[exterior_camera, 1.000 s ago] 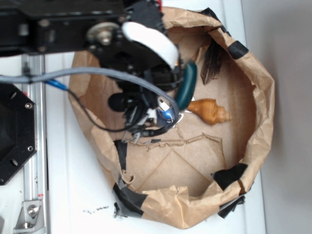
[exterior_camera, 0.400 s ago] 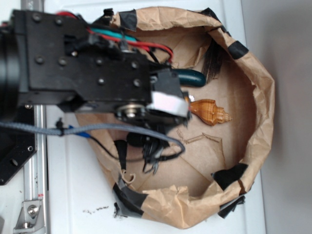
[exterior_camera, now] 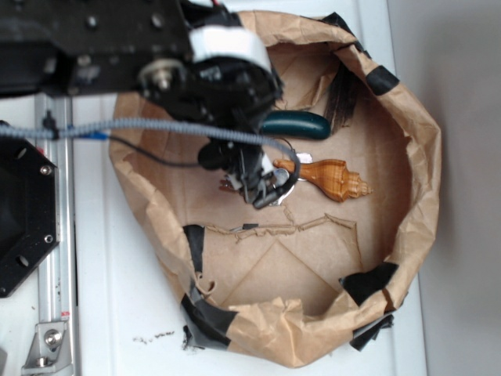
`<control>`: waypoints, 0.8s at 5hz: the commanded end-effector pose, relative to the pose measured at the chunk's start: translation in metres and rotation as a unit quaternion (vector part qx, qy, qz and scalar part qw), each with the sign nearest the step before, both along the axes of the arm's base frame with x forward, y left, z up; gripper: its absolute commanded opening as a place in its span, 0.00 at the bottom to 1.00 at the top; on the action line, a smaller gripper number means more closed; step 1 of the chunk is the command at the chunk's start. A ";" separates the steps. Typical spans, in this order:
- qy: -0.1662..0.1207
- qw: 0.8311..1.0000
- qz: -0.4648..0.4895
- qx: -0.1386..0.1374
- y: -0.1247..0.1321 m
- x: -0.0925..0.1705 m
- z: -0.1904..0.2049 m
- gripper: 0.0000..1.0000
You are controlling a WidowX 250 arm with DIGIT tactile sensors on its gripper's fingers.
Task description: Grab the plastic pickle.
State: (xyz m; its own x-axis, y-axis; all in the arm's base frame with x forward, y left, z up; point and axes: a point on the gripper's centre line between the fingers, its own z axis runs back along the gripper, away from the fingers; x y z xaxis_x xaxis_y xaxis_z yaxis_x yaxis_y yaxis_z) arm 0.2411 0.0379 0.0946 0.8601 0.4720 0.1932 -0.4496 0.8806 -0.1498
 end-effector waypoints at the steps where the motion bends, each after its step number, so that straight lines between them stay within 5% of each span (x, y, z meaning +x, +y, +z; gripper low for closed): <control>1: 0.002 0.990 0.136 0.038 0.010 0.014 0.001 1.00; 3: -0.040 0.998 -0.009 0.057 -0.001 0.023 -0.008 1.00; 4: -0.034 0.992 -0.093 0.078 -0.005 0.031 -0.029 1.00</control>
State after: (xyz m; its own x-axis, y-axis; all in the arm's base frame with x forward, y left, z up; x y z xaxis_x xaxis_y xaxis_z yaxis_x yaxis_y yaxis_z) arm 0.2664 0.0403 0.0593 0.9227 0.2770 0.2680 -0.2792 0.9598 -0.0307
